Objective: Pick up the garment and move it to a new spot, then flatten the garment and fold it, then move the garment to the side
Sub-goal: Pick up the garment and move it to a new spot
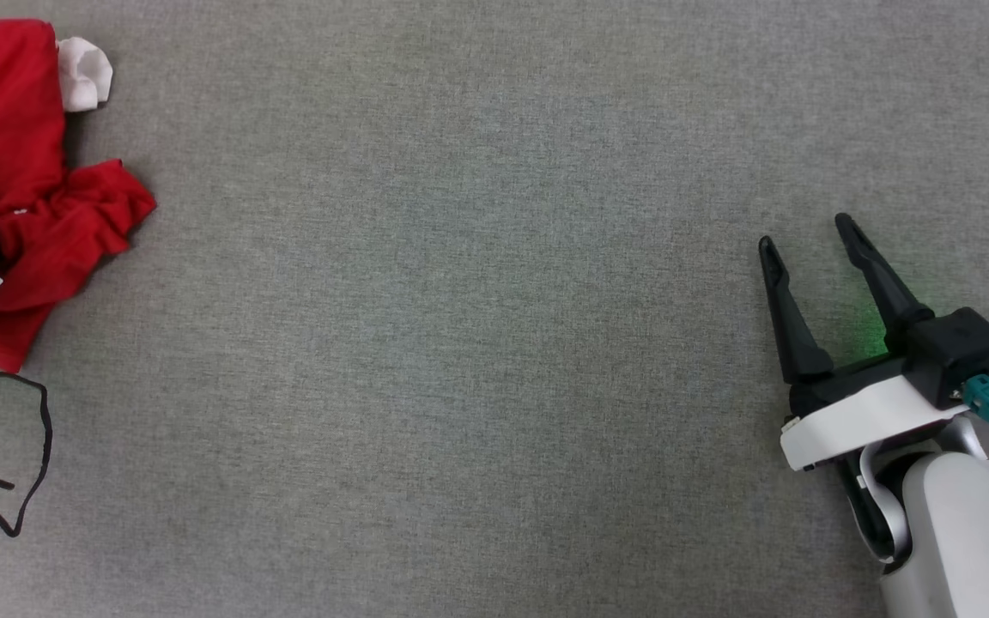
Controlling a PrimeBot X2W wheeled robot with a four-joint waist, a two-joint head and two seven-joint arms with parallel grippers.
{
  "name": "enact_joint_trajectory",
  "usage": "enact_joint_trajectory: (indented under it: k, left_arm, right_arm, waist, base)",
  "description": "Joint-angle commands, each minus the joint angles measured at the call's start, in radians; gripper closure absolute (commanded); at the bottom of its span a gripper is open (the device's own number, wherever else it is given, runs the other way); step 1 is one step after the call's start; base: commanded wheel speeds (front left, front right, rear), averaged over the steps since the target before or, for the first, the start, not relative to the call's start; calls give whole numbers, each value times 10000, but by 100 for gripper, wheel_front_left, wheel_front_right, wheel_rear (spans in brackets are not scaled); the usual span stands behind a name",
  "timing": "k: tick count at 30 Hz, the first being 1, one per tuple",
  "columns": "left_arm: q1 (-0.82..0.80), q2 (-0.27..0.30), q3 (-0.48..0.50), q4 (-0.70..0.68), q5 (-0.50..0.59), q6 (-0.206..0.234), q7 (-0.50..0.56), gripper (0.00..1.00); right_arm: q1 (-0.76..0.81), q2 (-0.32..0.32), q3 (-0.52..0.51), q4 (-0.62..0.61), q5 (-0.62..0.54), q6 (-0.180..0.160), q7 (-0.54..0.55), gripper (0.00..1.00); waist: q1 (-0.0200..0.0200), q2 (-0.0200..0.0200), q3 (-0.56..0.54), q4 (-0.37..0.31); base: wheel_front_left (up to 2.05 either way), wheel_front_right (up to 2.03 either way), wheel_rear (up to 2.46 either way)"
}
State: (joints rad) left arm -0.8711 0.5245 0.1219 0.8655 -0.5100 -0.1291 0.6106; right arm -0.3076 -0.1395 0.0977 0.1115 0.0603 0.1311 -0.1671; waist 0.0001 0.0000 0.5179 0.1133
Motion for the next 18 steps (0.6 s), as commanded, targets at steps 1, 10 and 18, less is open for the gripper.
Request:
enact_joint_trajectory:
  k: [1,10,18]
  left_arm:
    - [436,-233,-91,461,-35,11,427,0]
    - [524,-121,-72,491,-59,168,92,100]
    - [17,203,-419,181,660,185,-2490,100]
  right_arm:
    - [-131,-8,47,58,24,-7,-54,0]
    - [-127,-10,104,285,147,-7,-152,0]
    - [294,209,3,647,188,-7,-262,0]
  waist:
    - [-1,0,-25,-27]
    - [-1,0,-364,-99]
    - [-1,0,-1435,-70]
  base:
    - [0,0,0]
    - [0,0,0]
    - [0,0,0]
